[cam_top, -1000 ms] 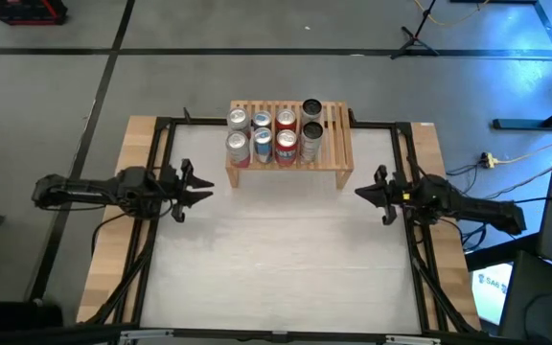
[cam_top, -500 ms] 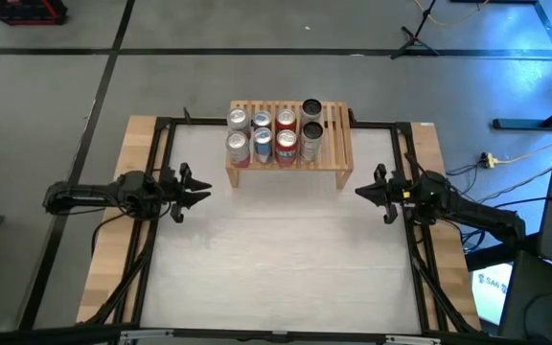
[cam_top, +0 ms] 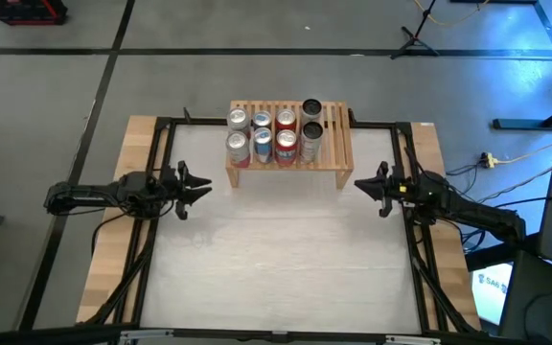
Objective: Place canned beverage on shelf
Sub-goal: Return to Home Position
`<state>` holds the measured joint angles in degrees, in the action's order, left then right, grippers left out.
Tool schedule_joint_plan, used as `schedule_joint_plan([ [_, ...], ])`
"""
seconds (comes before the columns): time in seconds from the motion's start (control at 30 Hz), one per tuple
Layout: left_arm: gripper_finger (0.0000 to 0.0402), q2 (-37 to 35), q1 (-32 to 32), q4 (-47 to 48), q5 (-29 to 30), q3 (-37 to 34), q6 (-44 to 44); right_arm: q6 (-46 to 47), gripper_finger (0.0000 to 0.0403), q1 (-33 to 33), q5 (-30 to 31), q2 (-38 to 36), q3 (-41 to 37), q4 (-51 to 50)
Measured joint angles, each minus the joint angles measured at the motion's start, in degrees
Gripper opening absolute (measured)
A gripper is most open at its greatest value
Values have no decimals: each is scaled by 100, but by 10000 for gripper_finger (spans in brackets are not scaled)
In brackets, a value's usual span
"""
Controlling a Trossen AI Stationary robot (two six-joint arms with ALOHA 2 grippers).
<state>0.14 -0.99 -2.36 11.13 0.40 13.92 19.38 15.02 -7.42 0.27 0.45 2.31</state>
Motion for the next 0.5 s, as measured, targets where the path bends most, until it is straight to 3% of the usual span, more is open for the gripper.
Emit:
schedule_joint_plan([
  [0.5, 117, 0, 0, -1, -4, 0, 51, 222, 3, 0, 76, 5, 0, -17],
])
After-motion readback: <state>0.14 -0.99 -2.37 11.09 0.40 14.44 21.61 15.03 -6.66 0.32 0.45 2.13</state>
